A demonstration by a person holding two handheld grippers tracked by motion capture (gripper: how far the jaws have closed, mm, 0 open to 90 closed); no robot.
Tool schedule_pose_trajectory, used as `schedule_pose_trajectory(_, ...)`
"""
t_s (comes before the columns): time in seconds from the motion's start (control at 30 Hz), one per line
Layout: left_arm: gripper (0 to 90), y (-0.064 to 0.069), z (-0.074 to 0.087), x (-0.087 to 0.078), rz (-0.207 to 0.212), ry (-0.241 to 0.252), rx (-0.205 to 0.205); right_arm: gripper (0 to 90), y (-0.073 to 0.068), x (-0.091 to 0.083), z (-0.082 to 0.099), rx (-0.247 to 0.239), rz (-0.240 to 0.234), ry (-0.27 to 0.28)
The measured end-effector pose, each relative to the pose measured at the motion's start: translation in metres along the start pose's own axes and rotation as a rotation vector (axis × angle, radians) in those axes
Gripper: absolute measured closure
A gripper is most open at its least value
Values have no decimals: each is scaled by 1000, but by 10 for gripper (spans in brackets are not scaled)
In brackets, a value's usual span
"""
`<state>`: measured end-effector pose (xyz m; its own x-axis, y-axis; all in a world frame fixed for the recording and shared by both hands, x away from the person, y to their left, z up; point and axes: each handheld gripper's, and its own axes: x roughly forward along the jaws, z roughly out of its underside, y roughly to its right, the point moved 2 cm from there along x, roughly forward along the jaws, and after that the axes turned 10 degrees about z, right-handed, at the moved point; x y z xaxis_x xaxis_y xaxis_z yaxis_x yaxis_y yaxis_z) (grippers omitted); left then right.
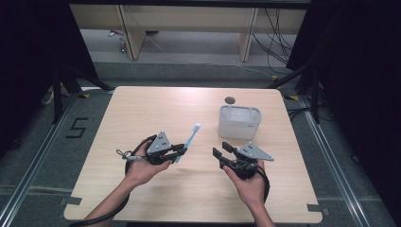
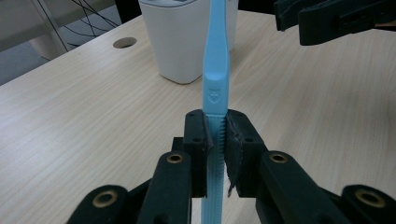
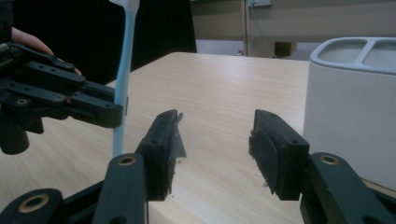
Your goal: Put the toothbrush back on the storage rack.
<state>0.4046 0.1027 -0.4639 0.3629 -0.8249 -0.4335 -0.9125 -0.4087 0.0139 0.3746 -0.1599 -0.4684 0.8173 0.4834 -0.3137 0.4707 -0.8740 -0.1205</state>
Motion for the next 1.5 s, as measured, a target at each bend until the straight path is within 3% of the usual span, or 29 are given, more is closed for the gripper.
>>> schedule_pose_trajectory(0.03, 788, 0, 0, 0, 0, 0, 0, 517, -2, 1, -1, 11, -20, 9)
schedule_pose_trajectory(0.17, 788, 2, -2, 3, -1, 14, 6, 517, -6, 2, -2, 34, -23, 10)
schedule_pose_trajectory(0.2, 788, 2, -2, 3, -1, 14, 6, 517, -4, 3, -3, 5, -23, 23)
schedule_pose_trajectory(0.27, 788, 3, -3, 5, -3, 21, 6, 517, -4, 3, -4, 4, -20, 24)
schedule_pose_trajectory(0.3, 788, 3, -4, 6, -6, 27, 7, 517, -7, 3, -4, 31, -22, 21)
schedule_pose_trajectory(0.4, 788, 4, -5, 7, -9, 37, 9, 517, -6, 4, -5, 20, -24, 19)
schedule_pose_trajectory(0.53, 788, 6, -7, 12, -14, 53, 13, 517, -8, 4, -7, 44, -36, 34)
schedule_pose_trajectory(0.77, 788, 9, -9, 18, -10, 72, 10, 521, -9, 5, -11, 21, -31, 46)
schedule_pose_trajectory(0.97, 788, 13, -11, 24, -7, 90, 6, 529, -13, 6, -16, 44, -49, 54)
schedule_pose_trajectory(1.1, 788, 16, -13, 28, -9, 101, 4, 543, -13, 7, -19, 36, -51, 86)
schedule_pose_trajectory(1.13, 787, 16, -13, 29, -5, 102, 6, 548, -15, 6, -19, 54, -59, 78)
schedule_pose_trajectory(1.5, 788, 22, -15, 38, 3, 111, -4, 639, -21, 9, -30, 34, -63, 104)
